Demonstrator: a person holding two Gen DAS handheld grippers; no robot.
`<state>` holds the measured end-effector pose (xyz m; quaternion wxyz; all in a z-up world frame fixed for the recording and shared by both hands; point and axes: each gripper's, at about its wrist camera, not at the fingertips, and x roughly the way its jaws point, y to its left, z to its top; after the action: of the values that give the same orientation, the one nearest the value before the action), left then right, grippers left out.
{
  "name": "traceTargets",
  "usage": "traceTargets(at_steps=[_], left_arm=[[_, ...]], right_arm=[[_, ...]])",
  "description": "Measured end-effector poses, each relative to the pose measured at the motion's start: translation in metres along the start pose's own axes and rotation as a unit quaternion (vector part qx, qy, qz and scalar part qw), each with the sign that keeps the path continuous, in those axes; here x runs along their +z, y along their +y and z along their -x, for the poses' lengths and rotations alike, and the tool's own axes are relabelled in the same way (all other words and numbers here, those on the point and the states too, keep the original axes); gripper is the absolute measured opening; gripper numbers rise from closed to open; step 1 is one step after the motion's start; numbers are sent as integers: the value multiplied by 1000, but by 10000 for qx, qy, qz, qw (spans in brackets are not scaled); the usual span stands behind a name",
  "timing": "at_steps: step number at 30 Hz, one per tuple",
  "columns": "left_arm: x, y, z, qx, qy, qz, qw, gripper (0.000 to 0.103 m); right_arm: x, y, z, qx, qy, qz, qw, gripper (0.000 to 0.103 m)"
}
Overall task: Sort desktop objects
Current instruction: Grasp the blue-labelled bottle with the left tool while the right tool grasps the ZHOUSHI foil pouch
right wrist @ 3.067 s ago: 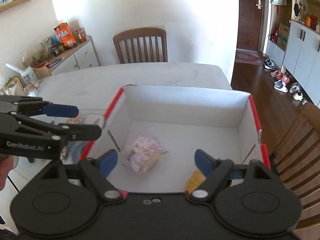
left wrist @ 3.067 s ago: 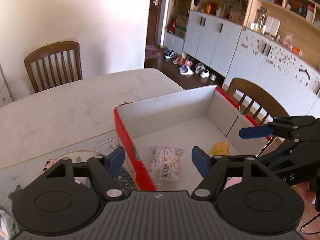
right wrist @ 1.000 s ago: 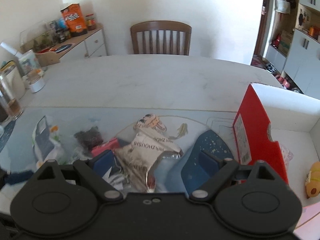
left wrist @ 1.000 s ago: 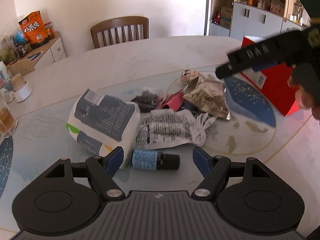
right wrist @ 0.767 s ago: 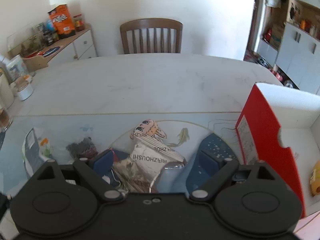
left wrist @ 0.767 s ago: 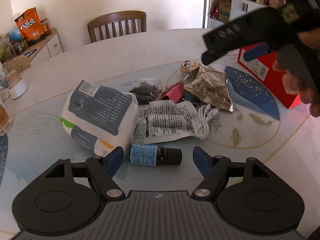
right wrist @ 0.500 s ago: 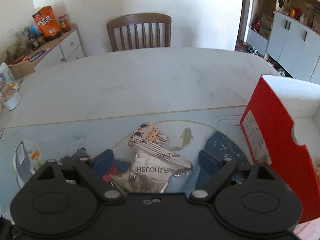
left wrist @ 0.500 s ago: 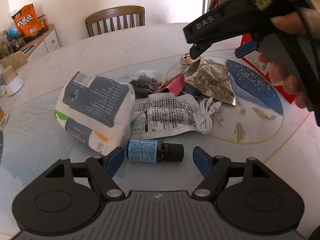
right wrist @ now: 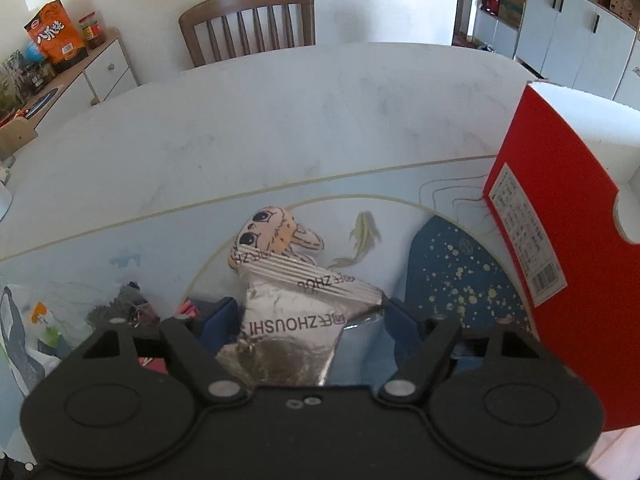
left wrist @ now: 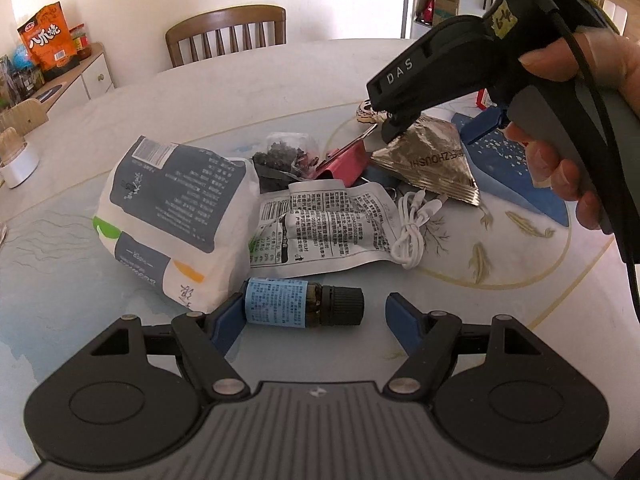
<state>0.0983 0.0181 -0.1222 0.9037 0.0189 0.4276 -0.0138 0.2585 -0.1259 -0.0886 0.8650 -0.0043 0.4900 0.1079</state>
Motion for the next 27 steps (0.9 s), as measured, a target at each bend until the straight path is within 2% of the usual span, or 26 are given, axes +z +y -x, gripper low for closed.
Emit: traceTargets(at_steps=[2,4,10,20,27], left_arm=[[0,1,-1,-9,1,-1,10000,75],[1,1,-1,-16,9,-2,10000,75],[1,1,-1,-34,33,23,10000,74],[2,0,2,-18,71,56,10000,61],[2,-2,2,29,110,113,9999,60]], right_arm=[[-1,0,-2,22,62,2,10000,70],[-3,0,-4,47,145,17,9999,59],[-11,-2,-1,74,202,102,9997,52],[-25,-14,13,85,196,240,9995,49],[-41,-27,32,199,281,340,9988,47]])
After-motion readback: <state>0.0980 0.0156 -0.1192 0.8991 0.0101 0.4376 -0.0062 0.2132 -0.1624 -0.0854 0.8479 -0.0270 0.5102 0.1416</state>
